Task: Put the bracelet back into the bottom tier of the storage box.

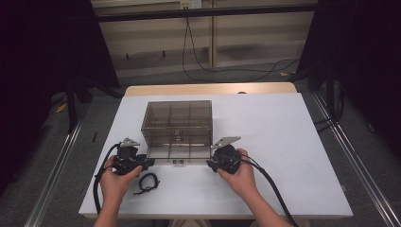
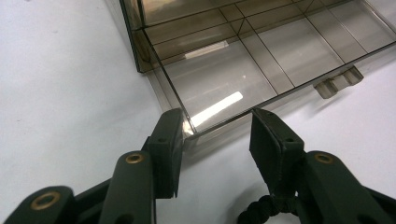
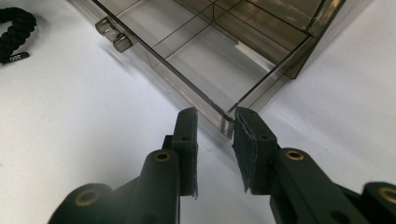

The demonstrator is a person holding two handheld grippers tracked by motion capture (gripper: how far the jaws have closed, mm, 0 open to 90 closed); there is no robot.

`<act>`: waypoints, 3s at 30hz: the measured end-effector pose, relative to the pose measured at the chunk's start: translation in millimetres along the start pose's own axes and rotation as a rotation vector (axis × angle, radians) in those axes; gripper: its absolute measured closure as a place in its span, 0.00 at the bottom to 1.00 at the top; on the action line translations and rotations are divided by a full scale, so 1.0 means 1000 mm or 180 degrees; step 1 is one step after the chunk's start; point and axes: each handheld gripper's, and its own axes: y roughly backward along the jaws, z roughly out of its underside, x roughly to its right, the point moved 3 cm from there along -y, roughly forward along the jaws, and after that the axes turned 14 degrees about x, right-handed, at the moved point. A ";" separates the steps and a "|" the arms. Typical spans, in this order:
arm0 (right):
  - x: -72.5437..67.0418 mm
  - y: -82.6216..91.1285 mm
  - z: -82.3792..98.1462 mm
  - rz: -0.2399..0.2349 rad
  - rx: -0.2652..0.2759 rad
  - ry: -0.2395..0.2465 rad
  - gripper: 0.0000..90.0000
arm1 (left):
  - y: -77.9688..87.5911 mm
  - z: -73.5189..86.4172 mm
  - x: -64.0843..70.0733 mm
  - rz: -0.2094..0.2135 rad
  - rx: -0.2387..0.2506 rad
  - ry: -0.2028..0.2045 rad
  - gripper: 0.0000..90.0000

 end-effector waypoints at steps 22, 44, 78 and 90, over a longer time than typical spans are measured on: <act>-0.002 0.003 0.001 -0.0012 0.0015 0.0043 0.78 | 0.007 0.003 0.003 0.0012 -0.0027 -0.0004 0.62; -0.004 0.006 0.004 -0.0070 -0.0006 -0.0004 0.78 | 0.011 0.006 0.006 0.0032 -0.0053 -0.0007 0.61; -0.007 0.010 0.008 -0.0185 0.0005 -0.0050 0.79 | 0.016 0.009 0.008 0.0035 -0.0075 -0.0018 0.61; -0.008 0.011 0.012 -0.0250 -0.0051 -0.0032 0.79 | 0.017 0.010 0.009 0.0031 -0.0077 -0.0022 0.61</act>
